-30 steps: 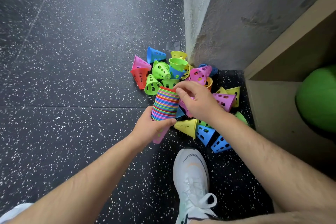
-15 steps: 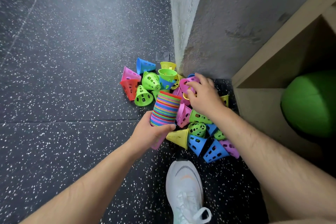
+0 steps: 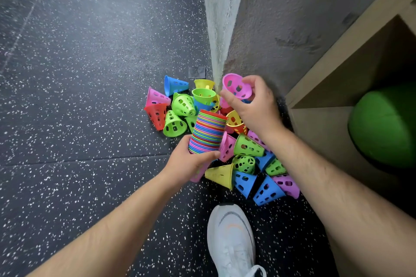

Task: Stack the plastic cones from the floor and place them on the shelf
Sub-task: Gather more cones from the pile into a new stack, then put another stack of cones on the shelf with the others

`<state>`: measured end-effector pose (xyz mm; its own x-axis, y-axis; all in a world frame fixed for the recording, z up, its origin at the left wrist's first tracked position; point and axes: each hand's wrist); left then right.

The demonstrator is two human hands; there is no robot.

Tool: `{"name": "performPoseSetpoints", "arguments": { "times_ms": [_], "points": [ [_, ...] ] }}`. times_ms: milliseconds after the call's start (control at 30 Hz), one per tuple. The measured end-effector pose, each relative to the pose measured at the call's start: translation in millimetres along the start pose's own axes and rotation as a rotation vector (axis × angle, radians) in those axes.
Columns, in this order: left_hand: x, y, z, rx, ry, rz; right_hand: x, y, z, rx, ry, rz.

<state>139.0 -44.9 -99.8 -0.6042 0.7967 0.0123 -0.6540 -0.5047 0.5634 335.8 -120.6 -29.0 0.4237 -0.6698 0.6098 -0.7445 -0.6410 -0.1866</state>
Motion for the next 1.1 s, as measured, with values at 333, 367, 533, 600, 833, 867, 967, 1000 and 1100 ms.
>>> {"name": "performPoseSetpoints", "arguments": {
  "times_ms": [333,367,533,600,833,867,967,1000,1100],
  "points": [
    [7.2,-3.2,-13.7,0.006,0.021,-0.017,-15.7,4.5,0.0,-0.073,0.029,-0.442],
    [8.1,-3.4,-14.6,0.006,0.021,-0.022,-20.3,7.6,3.7,-0.083,0.053,-0.498],
    [10.4,2.6,-15.8,0.008,0.027,-0.041,-28.0,26.0,3.9,-0.155,-0.084,-0.626],
    [11.8,7.1,-12.8,-0.002,0.037,-0.041,-24.3,27.6,-1.0,-0.147,-0.125,-0.626],
    [21.9,42.9,54.0,-0.107,0.087,-0.077,16.6,28.8,-55.3,0.006,-0.116,-0.526],
    [23.2,50.8,68.6,-0.139,0.092,-0.085,27.7,27.0,-69.9,0.048,-0.112,-0.502],
    [22.6,77.8,119.1,-0.235,0.115,-0.115,71.4,17.5,-122.6,0.211,-0.069,-0.394],
    [20.8,88.5,137.9,-0.272,0.123,-0.130,89.1,14.5,-141.3,0.268,-0.048,-0.348],
    [10.1,124.5,200.1,-0.390,0.149,-0.186,145.7,9.9,-196.0,0.404,0.012,-0.205]
  ]
}}
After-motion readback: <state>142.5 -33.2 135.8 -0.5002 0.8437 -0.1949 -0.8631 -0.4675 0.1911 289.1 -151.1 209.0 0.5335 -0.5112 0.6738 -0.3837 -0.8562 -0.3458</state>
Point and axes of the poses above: each hand's wrist, its own y-axis away from the middle knuckle, its own x-axis out of the back of the hand, z = x × y, and after that the axes turned 7 degrees about x, right-handed
